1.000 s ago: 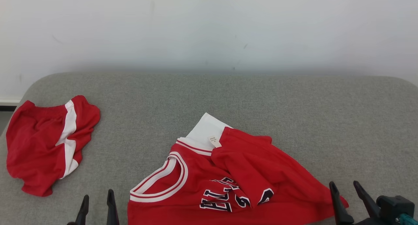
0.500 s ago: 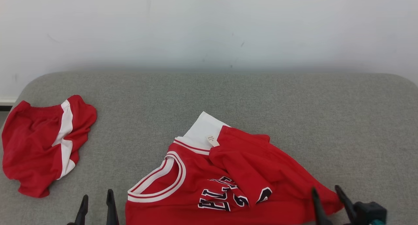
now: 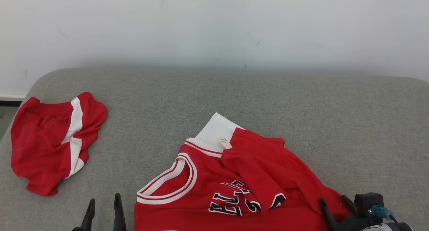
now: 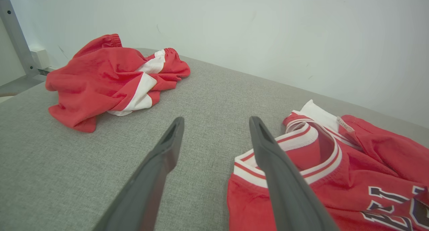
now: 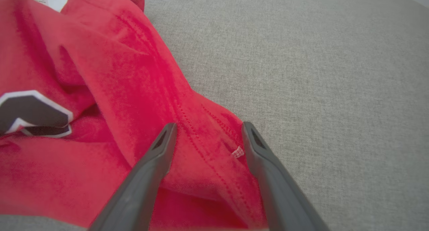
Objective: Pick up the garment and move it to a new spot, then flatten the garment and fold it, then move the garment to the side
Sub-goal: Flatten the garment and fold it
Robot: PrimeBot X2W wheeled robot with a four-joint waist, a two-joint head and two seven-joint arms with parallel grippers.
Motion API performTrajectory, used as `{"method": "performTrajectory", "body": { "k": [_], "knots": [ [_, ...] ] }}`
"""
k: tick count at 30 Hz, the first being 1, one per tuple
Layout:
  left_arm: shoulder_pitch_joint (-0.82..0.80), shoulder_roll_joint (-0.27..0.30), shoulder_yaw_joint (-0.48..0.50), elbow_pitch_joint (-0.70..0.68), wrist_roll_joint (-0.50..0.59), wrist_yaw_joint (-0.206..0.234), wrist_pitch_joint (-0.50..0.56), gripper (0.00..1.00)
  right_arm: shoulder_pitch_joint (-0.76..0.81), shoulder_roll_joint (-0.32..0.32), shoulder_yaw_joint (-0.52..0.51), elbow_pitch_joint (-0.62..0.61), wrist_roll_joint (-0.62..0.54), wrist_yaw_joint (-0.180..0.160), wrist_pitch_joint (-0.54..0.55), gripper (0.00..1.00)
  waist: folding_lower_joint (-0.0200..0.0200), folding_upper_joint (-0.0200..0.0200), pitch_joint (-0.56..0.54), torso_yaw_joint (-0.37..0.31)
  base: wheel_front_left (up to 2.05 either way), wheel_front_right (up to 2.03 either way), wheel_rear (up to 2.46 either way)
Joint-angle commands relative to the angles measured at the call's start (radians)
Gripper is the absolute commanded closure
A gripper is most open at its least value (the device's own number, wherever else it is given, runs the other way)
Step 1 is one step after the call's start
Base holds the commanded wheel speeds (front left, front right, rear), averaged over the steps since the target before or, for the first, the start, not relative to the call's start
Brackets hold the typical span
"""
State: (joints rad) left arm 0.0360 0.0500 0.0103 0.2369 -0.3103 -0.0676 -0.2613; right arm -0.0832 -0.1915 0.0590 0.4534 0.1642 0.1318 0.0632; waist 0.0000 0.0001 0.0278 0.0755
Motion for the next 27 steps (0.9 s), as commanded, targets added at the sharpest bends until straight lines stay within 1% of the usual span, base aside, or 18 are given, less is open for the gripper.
{"method": "performTrajectory", "body": {
  "k": [1,2,3,9,14,17,18,19,27],
  "knots": [
    [-0.008,0.001,0.003,-0.001,-0.003,-0.001,-0.003,0.0,-0.004,-0.012,0.006,0.004,0.012,-0.002,0.009,0.0,0.0,-0.0001,0.002,0.003,0.0,0.0,0.0],
    [-0.009,0.0,0.003,-0.003,-0.004,-0.001,-0.003,0.0,-0.001,-0.012,0.014,-0.002,0.031,-0.002,0.012,0.45,0.0,-0.0001,0.003,0.004,0.0,0.0,0.0],
    [-0.009,0.0,0.005,-0.004,-0.006,-0.001,-0.003,0.0,0.0,-0.014,0.018,-0.008,0.048,-0.002,0.014,1.0,0.0,-0.0001,0.004,0.005,0.0,0.0,0.0],
    [-0.011,0.001,0.004,-0.006,-0.015,0.003,-0.003,0.0,-0.013,-0.028,0.046,-0.039,0.124,-0.002,0.045,1.0,0.0,-0.0001,0.012,0.003,0.0,0.0,0.0],
    [-0.008,0.001,0.005,0.0,-0.01,0.002,-0.003,0.0,-0.011,-0.046,0.047,-0.084,0.146,-0.002,0.049,1.0,0.0,-0.0001,0.005,-0.001,0.0,0.0,0.0],
    [-0.006,0.001,0.006,0.002,-0.007,0.001,-0.003,0.0,-0.004,-0.041,0.056,-0.112,0.174,-0.002,0.062,1.0,0.0,-0.0001,0.0,-0.003,0.0,0.0,0.0],
    [-0.006,0.001,0.005,0.003,-0.007,0.0,-0.003,0.0,-0.003,-0.043,0.063,-0.119,0.182,-0.002,0.067,0.72,0.0,-0.0001,-0.002,-0.003,0.0,0.0,0.0],
    [-0.006,0.0,0.002,0.005,-0.007,0.0,-0.003,0.0,-0.002,-0.048,0.072,-0.124,0.187,-0.002,0.074,0.0,0.0,-0.0001,-0.003,-0.001,0.0,0.0,0.0],
    [-0.02,0.001,-0.02,0.012,-0.012,-0.002,-0.003,0.0,-0.05,-0.09,0.156,-0.111,0.189,-0.002,0.159,0.0,0.0,-0.0001,-0.001,0.023,0.0,0.0,0.0]
  ]
}}
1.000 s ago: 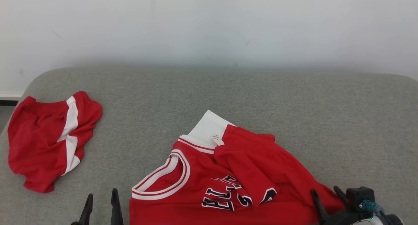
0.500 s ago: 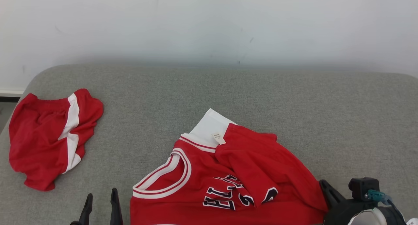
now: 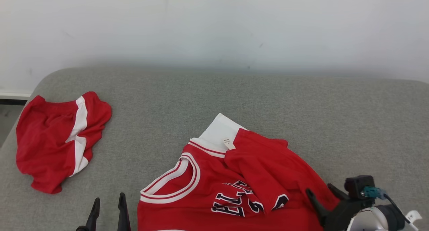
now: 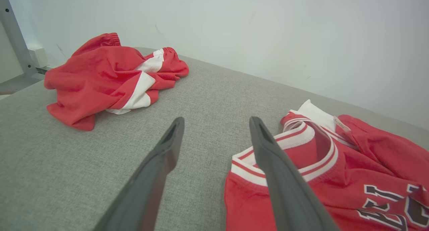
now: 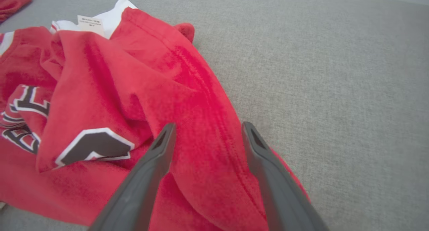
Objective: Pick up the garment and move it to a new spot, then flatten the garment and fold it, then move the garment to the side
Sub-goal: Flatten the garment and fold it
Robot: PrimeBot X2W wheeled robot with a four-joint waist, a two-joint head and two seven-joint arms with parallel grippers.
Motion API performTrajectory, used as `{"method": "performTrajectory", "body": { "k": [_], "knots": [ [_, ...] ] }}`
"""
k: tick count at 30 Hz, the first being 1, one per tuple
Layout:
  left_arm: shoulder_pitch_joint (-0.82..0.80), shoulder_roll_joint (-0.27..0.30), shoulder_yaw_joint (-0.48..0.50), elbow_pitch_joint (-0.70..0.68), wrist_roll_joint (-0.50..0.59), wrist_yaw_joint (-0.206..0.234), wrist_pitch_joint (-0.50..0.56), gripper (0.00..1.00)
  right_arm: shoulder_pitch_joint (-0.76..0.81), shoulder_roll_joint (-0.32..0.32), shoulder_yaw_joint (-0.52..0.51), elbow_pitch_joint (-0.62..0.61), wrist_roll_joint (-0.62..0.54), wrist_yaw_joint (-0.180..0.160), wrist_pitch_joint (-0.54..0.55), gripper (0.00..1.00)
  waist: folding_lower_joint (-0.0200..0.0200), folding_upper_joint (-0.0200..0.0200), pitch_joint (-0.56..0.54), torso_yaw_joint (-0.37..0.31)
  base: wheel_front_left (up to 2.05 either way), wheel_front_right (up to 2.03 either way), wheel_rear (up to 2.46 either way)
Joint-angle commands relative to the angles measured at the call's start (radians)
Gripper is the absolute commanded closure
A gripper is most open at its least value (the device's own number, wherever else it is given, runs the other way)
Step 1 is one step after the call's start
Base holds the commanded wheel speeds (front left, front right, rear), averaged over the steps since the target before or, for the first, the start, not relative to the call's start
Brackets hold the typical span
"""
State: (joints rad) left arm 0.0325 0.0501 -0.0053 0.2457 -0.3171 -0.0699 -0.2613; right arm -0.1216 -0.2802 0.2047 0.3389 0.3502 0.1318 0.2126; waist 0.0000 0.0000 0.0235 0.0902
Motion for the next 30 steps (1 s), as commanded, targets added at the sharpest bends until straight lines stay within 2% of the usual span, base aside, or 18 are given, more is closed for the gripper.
{"method": "performTrajectory", "body": {
  "k": [1,8,13,14,15,16,19,24,30],
  "knots": [
    [-0.016,0.0,-0.005,0.003,-0.006,0.001,-0.003,0.0,-0.019,-0.005,0.021,0.008,0.005,-0.002,0.018,0.0,0.0,0.0,0.005,0.012,0.0,0.0,0.0],
    [-0.026,0.001,-0.016,0.009,-0.01,-0.002,-0.003,0.0,-0.044,-0.003,0.079,0.034,0.028,-0.002,0.027,0.0,0.0,0.0,0.015,0.038,0.0,0.0,0.0],
    [-0.029,0.0,-0.012,0.002,-0.017,0.002,-0.003,0.0,-0.067,-0.009,0.124,0.07,-0.001,-0.002,0.023,0.0,0.0,0.0,0.03,0.042,0.0,0.0,0.0],
    [-0.03,0.0,-0.012,0.002,-0.018,0.002,-0.003,0.0,-0.077,-0.008,0.127,0.085,-0.017,-0.002,0.022,0.06,0.0,0.0,0.033,0.041,0.0,0.0,0.0],
    [-0.03,0.0,-0.012,0.003,-0.018,0.002,-0.003,0.0,-0.088,-0.014,0.137,0.095,-0.046,-0.002,0.015,0.73,0.0,0.0,0.036,0.041,0.0,0.0,0.0],
    [-0.033,0.0,-0.013,0.004,-0.017,0.002,-0.003,0.0,-0.098,-0.011,0.131,0.103,-0.056,-0.002,-0.004,1.0,0.0,0.0,0.038,0.041,0.0,0.0,0.0],
    [-0.037,0.001,-0.011,0.006,-0.017,0.0,-0.003,0.0,-0.124,0.023,0.108,0.11,-0.053,-0.002,-0.065,1.0,0.0,0.0,0.042,0.042,0.0,0.0,0.0],
    [-0.043,0.0,-0.007,0.008,-0.018,0.0,-0.003,0.0,-0.197,0.032,0.102,0.077,-0.041,-0.002,-0.127,1.0,0.0,0.0,0.046,0.044,0.0,0.0,0.0],
    [-0.062,0.001,-0.016,0.013,-0.017,-0.007,-0.003,0.0,-0.338,0.061,0.135,0.109,-0.052,-0.002,-0.107,1.0,0.0,0.0,0.064,0.054,0.0,0.0,0.0]
  ]
}}
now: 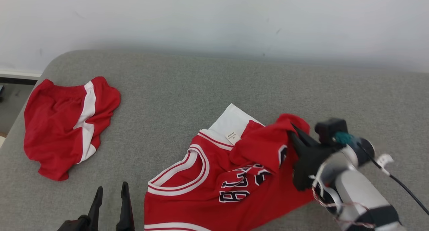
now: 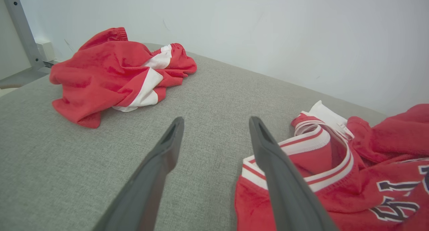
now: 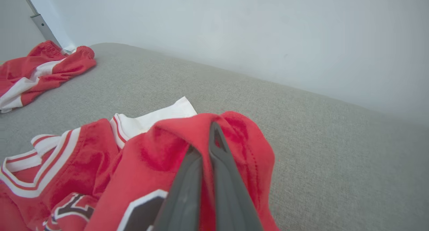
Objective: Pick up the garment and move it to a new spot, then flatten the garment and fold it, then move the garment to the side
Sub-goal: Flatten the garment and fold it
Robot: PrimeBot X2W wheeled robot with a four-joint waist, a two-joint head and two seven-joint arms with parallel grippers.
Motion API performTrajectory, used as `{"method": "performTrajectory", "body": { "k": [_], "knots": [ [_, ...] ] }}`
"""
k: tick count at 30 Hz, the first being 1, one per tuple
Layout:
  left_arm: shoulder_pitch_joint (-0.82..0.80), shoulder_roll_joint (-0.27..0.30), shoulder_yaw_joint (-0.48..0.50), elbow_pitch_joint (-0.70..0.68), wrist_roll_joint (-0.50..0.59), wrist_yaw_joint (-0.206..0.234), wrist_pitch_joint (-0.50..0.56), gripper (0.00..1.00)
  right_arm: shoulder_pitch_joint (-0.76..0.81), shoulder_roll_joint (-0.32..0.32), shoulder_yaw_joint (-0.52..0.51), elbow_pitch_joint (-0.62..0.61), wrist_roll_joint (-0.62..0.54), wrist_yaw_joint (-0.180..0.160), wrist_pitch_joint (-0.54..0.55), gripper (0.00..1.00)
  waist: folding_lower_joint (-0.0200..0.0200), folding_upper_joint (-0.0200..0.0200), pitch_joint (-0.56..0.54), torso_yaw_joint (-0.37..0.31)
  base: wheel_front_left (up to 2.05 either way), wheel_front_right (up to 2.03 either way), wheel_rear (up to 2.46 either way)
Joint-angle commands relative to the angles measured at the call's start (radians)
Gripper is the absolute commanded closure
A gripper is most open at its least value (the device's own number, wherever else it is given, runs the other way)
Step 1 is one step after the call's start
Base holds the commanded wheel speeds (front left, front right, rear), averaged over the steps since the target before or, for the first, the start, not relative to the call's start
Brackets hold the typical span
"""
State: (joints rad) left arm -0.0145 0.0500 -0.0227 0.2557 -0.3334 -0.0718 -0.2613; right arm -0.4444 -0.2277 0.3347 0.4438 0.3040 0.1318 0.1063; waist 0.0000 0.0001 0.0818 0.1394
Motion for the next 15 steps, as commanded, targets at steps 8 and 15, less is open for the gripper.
{"method": "performTrajectory", "body": {
  "k": [8,15],
  "knots": [
    [-0.056,0.001,-0.017,0.023,-0.006,-0.013,-0.003,0.0,-0.232,0.084,0.068,0.254,-0.003,-0.002,-0.041,1.0,0.0,-0.0001,0.033,0.038,0.0,0.0,0.0],
    [-0.07,0.001,-0.026,0.041,-0.009,-0.017,-0.003,0.0,-0.328,0.128,0.096,0.498,0.016,-0.002,-0.193,0.0,0.0,-0.0001,0.029,0.059,0.0,0.0,0.0]
  ]
}}
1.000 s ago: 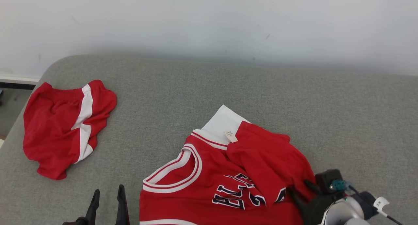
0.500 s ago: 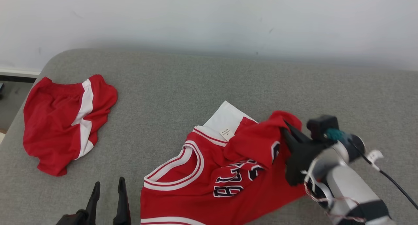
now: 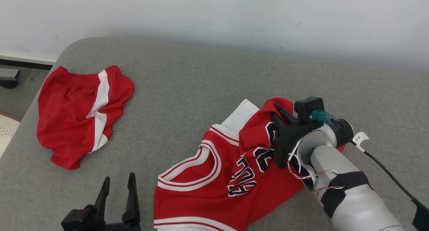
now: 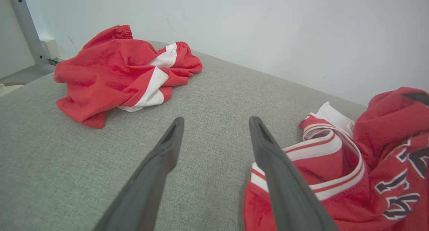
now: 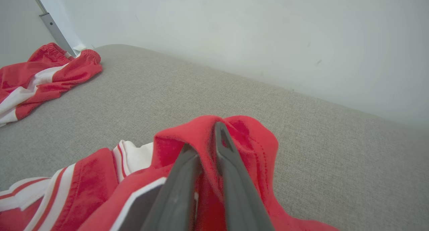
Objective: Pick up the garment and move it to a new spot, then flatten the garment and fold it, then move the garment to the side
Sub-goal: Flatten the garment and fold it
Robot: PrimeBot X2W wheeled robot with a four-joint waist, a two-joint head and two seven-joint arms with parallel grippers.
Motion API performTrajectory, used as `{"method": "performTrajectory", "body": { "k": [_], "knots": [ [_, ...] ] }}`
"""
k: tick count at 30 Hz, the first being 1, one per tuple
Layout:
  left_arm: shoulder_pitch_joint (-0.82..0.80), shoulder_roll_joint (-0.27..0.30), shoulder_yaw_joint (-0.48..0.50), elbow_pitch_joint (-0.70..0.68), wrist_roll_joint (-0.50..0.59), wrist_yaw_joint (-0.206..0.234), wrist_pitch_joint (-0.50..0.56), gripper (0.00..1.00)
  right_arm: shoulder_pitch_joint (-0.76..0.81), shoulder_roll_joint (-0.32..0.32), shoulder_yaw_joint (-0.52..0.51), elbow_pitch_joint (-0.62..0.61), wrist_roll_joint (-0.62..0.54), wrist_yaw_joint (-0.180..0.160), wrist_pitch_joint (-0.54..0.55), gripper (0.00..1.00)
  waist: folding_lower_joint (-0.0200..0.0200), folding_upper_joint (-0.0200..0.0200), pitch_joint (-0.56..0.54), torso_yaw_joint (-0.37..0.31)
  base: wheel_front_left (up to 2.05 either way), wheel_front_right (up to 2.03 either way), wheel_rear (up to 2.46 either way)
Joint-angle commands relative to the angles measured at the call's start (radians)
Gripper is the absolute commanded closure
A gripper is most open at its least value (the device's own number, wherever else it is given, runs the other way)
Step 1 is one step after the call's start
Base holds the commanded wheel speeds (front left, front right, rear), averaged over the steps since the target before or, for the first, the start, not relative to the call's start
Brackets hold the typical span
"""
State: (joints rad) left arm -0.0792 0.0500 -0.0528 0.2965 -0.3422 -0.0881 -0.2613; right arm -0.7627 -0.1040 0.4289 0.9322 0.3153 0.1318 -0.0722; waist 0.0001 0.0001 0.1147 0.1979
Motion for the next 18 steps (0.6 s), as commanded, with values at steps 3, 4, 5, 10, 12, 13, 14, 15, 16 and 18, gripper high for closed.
{"method": "performTrajectory", "body": {
  "k": [3,4,5,10,12,13,14,15,16,18],
  "knots": [
    [0.012,0.001,0.015,-0.001,0.005,0.0,-0.003,0.0,-0.016,0.013,0.003,0.051,0.04,-0.002,-0.086,0.0,-0.0001,-0.0001,-0.017,-0.01,0.0,0.0,0.0],
    [0.018,0.0,0.019,-0.002,0.008,-0.001,-0.003,0.0,-0.019,0.01,-0.004,0.059,0.055,-0.002,-0.11,0.0,-0.0001,-0.0001,-0.021,-0.015,0.0,0.0,0.0],
    [0.023,0.0,0.024,-0.002,0.01,-0.002,-0.003,0.0,-0.022,0.004,-0.006,0.063,0.067,-0.002,-0.13,0.0,-0.0001,-0.0001,-0.025,-0.021,0.0,0.0,0.0],
    [0.035,0.0,0.035,-0.008,0.015,-0.006,-0.003,0.0,-0.003,-0.039,-0.017,0.051,0.101,-0.002,-0.179,0.0,-0.0001,-0.0001,-0.039,-0.04,0.0,0.0,0.0],
    [0.045,0.001,0.041,-0.009,0.019,-0.005,-0.003,0.0,0.024,-0.065,-0.029,0.031,0.106,-0.002,-0.189,0.0,-0.0001,-0.0001,-0.047,-0.049,0.0,0.0,0.0],
    [0.047,0.001,0.043,-0.01,0.02,-0.005,-0.003,0.0,0.039,-0.078,-0.038,0.019,0.109,-0.002,-0.193,0.0,-0.0001,-0.0001,-0.05,-0.054,0.0,0.0,0.0],
    [0.049,0.001,0.045,-0.013,0.022,-0.006,-0.003,0.0,0.054,-0.09,-0.05,0.003,0.113,-0.002,-0.194,0.0,-0.0001,-0.0001,-0.053,-0.059,0.0,0.0,0.0],
    [0.054,0.001,0.048,-0.016,0.024,-0.006,-0.003,0.0,0.066,-0.104,-0.07,-0.023,0.11,-0.002,-0.195,0.0,-0.0001,-0.0001,-0.057,-0.064,0.0,0.0,0.0],
    [0.059,0.0,0.048,-0.016,0.025,-0.007,-0.003,0.0,0.086,-0.118,-0.091,-0.054,0.103,-0.002,-0.195,0.0,-0.0001,-0.0001,-0.059,-0.066,0.0,0.0,0.0],
    [0.066,0.001,0.054,-0.018,0.025,-0.008,-0.003,0.0,0.146,-0.122,-0.129,-0.11,0.093,-0.002,-0.194,0.0,-0.0001,-0.0001,-0.065,-0.075,0.0,0.0,0.0]
  ]
}}
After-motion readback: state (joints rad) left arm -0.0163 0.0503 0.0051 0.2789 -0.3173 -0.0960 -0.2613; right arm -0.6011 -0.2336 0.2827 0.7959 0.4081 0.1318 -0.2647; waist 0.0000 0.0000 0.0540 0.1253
